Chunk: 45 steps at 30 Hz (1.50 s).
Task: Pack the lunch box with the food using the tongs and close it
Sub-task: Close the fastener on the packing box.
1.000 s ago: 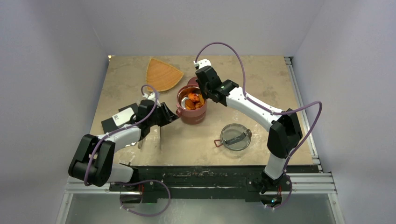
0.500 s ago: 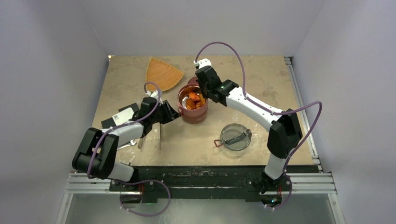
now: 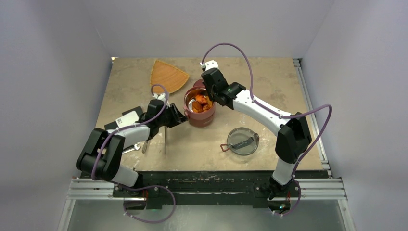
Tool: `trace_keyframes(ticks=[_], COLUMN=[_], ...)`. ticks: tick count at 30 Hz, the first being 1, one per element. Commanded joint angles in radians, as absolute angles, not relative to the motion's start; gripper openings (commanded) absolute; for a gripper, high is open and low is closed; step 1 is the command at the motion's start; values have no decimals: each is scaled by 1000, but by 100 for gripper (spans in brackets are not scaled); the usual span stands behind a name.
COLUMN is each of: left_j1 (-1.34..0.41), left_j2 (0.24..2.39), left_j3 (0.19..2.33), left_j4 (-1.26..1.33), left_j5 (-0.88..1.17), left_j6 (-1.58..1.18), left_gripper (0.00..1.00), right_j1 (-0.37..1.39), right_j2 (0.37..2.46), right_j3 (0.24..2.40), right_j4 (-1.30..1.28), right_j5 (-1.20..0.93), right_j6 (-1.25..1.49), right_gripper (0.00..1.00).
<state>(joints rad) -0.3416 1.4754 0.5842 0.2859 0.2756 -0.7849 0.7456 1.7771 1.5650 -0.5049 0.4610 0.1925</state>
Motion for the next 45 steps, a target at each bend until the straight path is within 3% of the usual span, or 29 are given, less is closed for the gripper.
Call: trace_keyframes(ticks=[1, 24, 30, 36, 45], left_j1=[-353, -353, -353, -367, -416], left_j2=[1432, 1178, 1134, 1229, 1260], left_j3=[636, 765, 857, 994, 989], left_j4=[300, -29, -79, -163, -161], left_j5=[239, 95, 113, 175, 145], left_j6=[-758, -679, -676, -633, -636], left_gripper=[33, 45, 49, 59, 66], right_j1=[753, 700, 694, 694, 695], right_j2=[1753, 1778, 1758, 1720, 1665], right_j3=[1579, 1475, 1483, 1554, 1623], right_j4=[-496, -483, -497, -534, -548], right_j5=[468, 405, 367, 350, 331], right_j6=[204, 260, 269, 272, 233], right_gripper=[0, 2, 15, 33, 52])
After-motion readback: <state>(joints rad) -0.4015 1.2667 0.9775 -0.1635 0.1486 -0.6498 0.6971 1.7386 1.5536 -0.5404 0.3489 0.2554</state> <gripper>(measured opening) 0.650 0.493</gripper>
